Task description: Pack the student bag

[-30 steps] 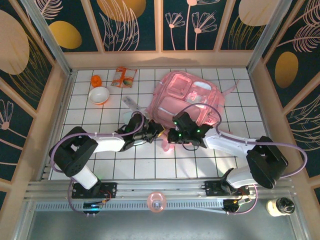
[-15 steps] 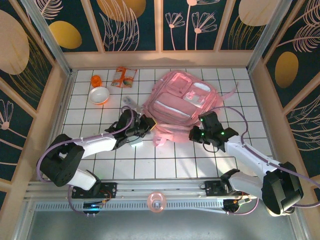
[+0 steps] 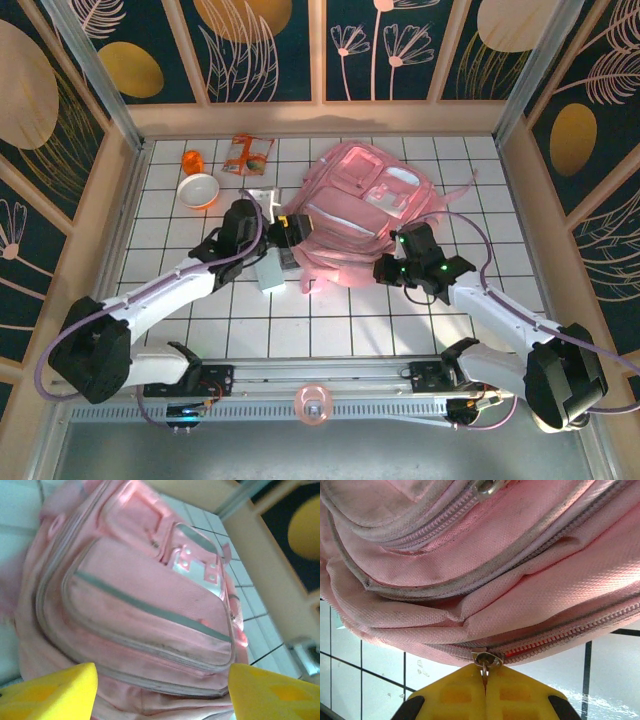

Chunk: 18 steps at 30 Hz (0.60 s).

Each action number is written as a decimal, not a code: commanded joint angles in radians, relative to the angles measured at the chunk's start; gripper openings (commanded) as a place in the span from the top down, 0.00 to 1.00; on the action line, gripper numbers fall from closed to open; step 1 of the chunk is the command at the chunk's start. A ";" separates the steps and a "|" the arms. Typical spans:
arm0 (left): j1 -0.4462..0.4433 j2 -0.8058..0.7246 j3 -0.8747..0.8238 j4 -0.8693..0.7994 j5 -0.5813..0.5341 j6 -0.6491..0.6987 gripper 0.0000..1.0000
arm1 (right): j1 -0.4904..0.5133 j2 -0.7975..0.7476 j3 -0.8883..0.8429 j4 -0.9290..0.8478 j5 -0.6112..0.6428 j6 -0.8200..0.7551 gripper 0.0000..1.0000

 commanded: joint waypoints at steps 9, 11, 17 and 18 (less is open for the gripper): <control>-0.135 0.212 0.132 -0.130 0.264 1.059 0.24 | 0.010 -0.002 0.016 0.079 -0.050 -0.032 1.00; -0.145 0.247 0.152 -0.101 0.256 1.089 0.22 | 0.010 -0.001 0.015 0.078 -0.051 -0.033 1.00; -0.167 0.365 0.246 -0.126 0.203 1.136 0.27 | 0.006 0.007 0.013 0.079 -0.061 -0.041 1.00; -0.170 0.381 0.254 -0.135 0.198 1.141 0.28 | 0.005 0.006 0.013 0.079 -0.062 -0.041 1.00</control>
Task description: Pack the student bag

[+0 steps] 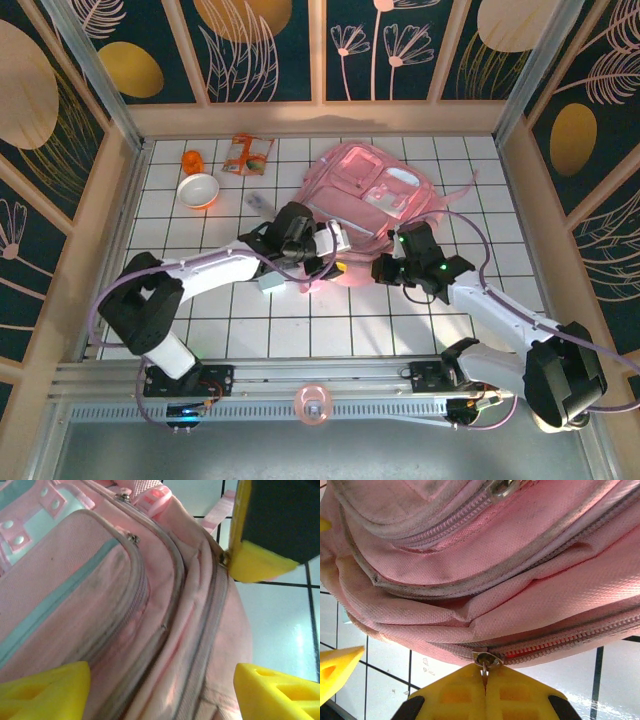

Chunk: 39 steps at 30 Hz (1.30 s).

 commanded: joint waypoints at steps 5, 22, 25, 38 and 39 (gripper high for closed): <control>-0.013 0.059 0.034 0.014 -0.069 0.094 0.43 | -0.003 -0.020 0.010 0.068 -0.049 -0.022 1.00; 0.035 -0.145 -0.055 0.009 -0.022 0.071 1.00 | -0.376 -0.018 -0.051 -0.007 -0.012 -0.017 1.00; 0.046 -0.190 -0.068 0.011 0.023 0.067 1.00 | -0.486 0.011 -0.064 0.031 -0.027 -0.043 1.00; 0.049 -0.218 -0.070 0.008 0.043 -0.078 0.51 | -0.641 0.093 0.061 0.037 -0.085 -0.146 0.66; 0.051 -0.225 -0.074 0.026 0.025 -0.114 0.41 | -0.640 0.068 0.070 -0.001 -0.068 -0.148 0.61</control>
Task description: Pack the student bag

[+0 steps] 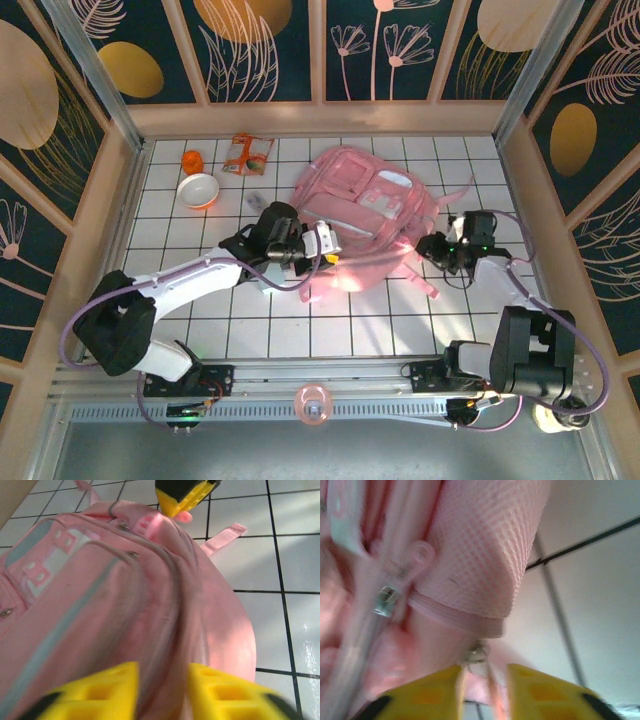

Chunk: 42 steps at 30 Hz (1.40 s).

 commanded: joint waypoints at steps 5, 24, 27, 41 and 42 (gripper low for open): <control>0.106 -0.095 -0.014 0.144 -0.016 -0.390 0.16 | -0.019 -0.211 0.083 -0.226 0.139 0.010 0.48; 0.198 0.261 -0.003 0.325 -0.109 -0.881 0.28 | 0.285 -0.052 -0.075 0.182 0.067 0.195 0.51; 0.174 0.259 -0.038 0.315 -0.116 -0.846 0.31 | 0.289 -0.011 -0.094 0.213 0.070 0.205 0.52; 0.083 0.016 -0.285 0.262 -0.184 -0.895 0.39 | 0.543 -0.077 -0.237 0.304 0.162 0.352 0.53; 0.082 -0.006 -0.301 0.260 -0.191 -0.905 0.39 | 0.567 -0.080 -0.240 0.314 0.170 0.367 0.53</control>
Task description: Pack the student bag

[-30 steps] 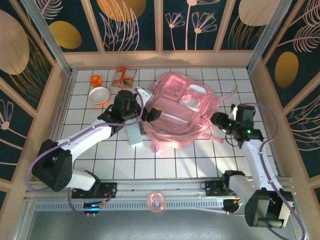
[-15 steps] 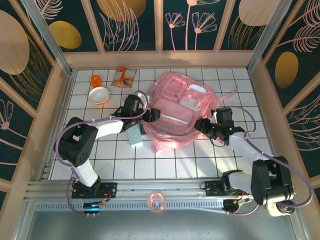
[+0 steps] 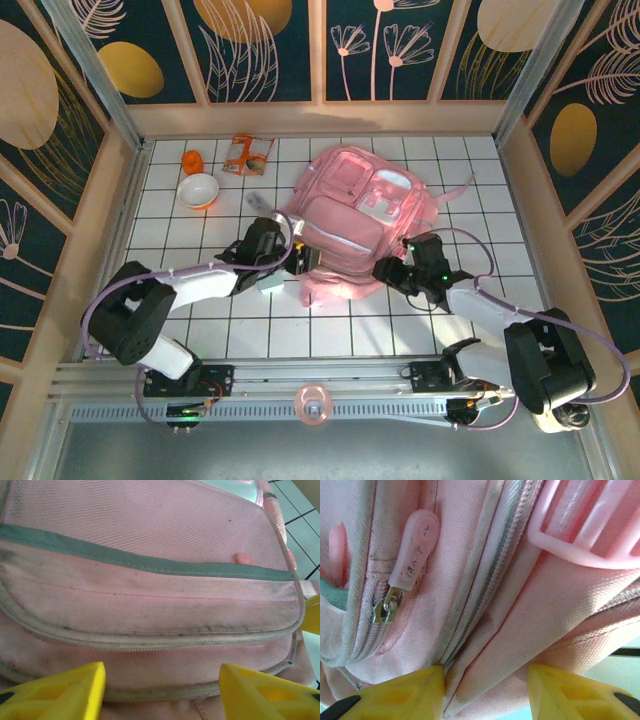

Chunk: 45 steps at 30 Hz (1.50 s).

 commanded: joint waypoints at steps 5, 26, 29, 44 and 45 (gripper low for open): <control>-0.014 -0.138 -0.083 -0.066 -0.045 -0.060 0.39 | 0.159 -0.008 -0.020 0.107 0.073 0.117 0.53; -0.043 0.043 0.380 -0.494 0.181 1.055 0.25 | -0.055 -0.259 0.185 -0.307 0.180 -0.189 0.39; -0.053 0.082 0.369 -0.450 0.203 1.196 0.22 | -0.060 -0.257 0.186 -0.301 0.166 -0.207 0.39; -0.060 0.268 0.470 -0.491 0.075 1.460 0.18 | -0.060 -0.217 0.187 -0.268 0.126 -0.219 0.40; -0.061 0.278 0.473 -0.488 0.066 1.469 0.18 | -0.059 -0.216 0.188 -0.265 0.125 -0.219 0.40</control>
